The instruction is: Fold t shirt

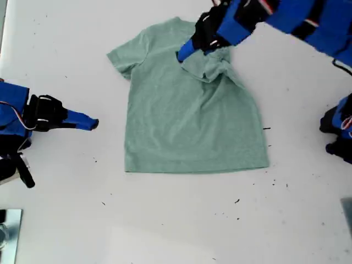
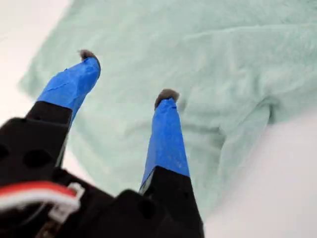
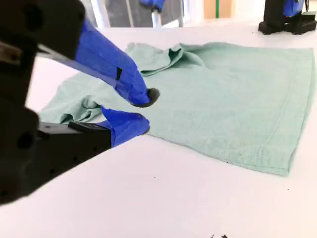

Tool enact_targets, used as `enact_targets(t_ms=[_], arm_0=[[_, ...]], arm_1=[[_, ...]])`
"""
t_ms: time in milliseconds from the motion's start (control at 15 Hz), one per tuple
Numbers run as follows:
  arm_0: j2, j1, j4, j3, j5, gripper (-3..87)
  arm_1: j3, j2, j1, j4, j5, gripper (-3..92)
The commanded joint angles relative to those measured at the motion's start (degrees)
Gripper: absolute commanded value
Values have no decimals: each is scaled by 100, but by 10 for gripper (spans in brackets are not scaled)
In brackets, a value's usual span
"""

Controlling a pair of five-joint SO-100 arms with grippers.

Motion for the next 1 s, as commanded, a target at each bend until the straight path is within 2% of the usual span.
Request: enact_targets(t_ms=[0,133,200,267,333,400,467,600,733,867,933], arm_0=[[26,-132,0,35,-18,43],[26,-176,0,35,-18,22],[26,-185,0,35,-18,3],[26,-193,0,35,-9,-1],[26,-211,0,35,0,-1],[26,-211,0,44,18,-1],[26,-237,-9,44,18,-1],[18,-264,-26,62,88,-2],[-193,-712,0,-536,79,-3],[-2716,-1450,-35,-2654,633,-3],[-4307,-1837,132,-4122,1257,-3]], arm_1=[[2347,2531,-220,185,475,226],[6495,4816,-255,-1169,1116,184],[8411,6091,-264,-1898,1415,84],[9949,7383,-272,-2259,1696,57],[11013,8578,-343,-2232,1898,25],[11707,9765,-387,-1775,2101,25],[12313,11224,-369,-923,2136,25],[12305,11206,-352,-923,2057,25],[12322,11197,-334,-923,2083,25],[12322,11197,-352,-923,2127,25],[12322,11197,-352,-923,2136,25]])
